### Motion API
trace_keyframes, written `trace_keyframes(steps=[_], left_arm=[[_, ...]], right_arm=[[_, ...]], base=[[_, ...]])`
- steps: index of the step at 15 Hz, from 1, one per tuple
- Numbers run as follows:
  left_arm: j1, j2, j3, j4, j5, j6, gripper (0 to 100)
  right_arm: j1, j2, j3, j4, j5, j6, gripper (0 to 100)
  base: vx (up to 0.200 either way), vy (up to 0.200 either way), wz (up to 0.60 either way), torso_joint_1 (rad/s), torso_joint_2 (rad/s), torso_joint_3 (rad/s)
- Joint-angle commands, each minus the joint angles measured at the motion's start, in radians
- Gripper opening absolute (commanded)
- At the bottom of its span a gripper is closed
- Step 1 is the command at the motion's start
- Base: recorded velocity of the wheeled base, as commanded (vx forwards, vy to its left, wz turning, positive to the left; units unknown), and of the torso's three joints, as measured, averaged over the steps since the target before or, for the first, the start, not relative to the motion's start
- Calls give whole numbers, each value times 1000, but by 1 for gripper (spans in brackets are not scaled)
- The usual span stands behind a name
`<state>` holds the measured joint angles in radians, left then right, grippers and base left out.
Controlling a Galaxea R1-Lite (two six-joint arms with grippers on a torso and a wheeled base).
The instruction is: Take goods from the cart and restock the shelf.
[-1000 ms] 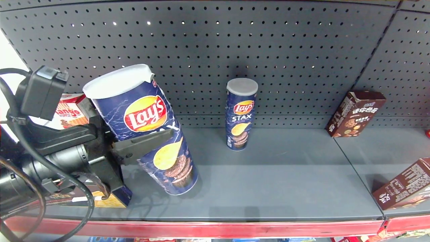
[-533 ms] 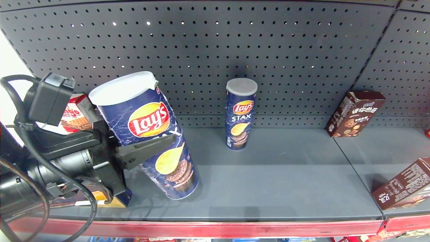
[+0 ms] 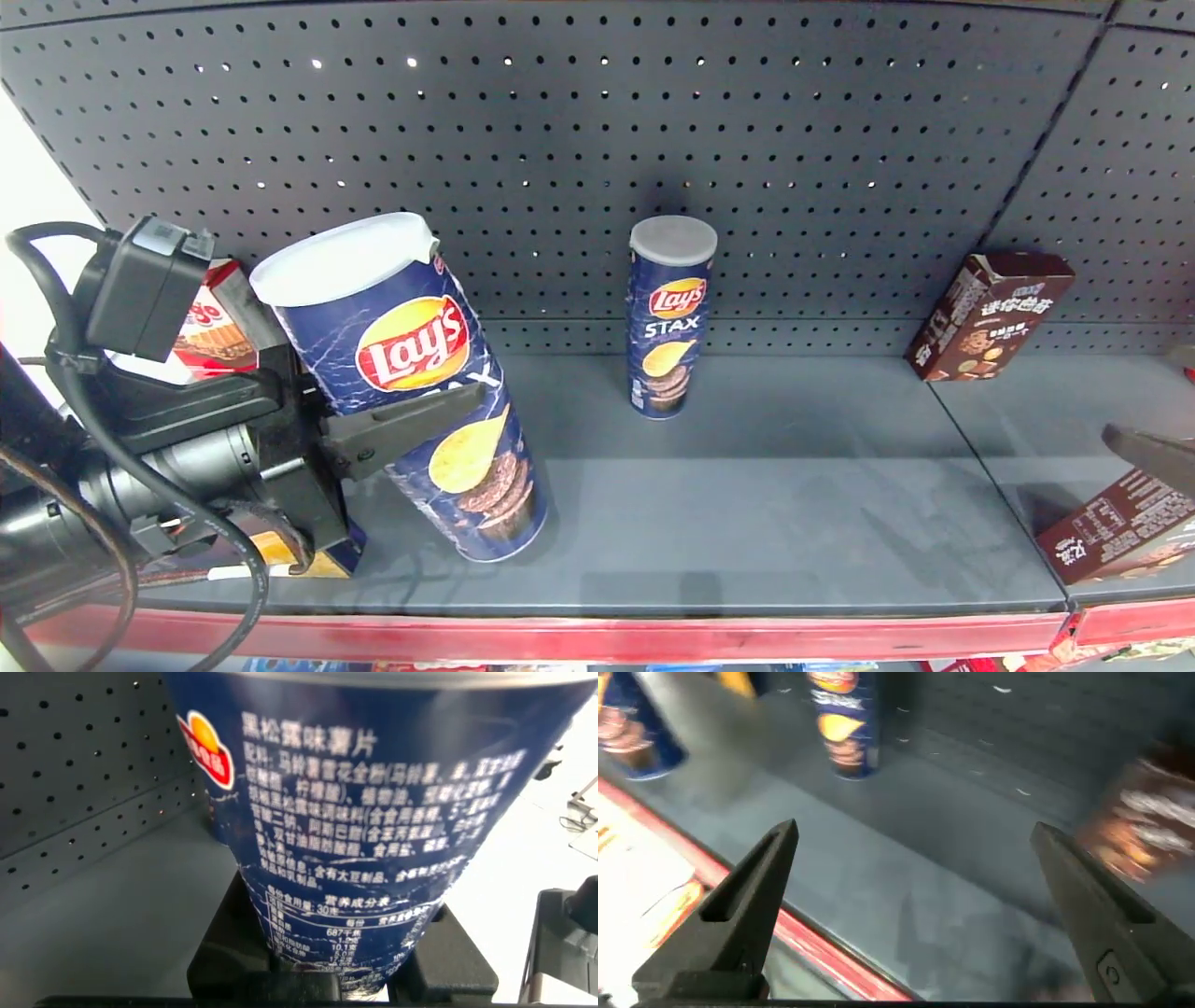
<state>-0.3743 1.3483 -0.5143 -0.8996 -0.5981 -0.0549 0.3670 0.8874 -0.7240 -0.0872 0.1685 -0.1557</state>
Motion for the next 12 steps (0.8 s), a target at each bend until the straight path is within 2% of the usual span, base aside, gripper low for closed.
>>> trace_keyframes(steps=[1,2,5,8,9,12], left_arm=[[1,-1,-1,-1,0,0,0],[1,-1,-1,-1,0,0,0],[3,0,2,1,1,0,0],[3,5,2,4,3,0,0],[3,8,2,2,3,0,0],[3,11,2,2,3,0,0]], right_arm=[[56,251,-120,-6,46,-1,100],[56,277,-133,-8,51,-1,100],[38,461,-238,-105,177,-1,100],[38,596,-304,-201,183,-39,100],[35,633,-310,-244,204,-87,100],[46,716,-351,-290,295,-97,100]], base=[[0,0,0,0,0,0],[0,0,0,0,0,0],[0,0,0,0,0,0],[0,0,0,0,0,0],[0,0,0,0,0,0],[0,0,0,0,0,0]])
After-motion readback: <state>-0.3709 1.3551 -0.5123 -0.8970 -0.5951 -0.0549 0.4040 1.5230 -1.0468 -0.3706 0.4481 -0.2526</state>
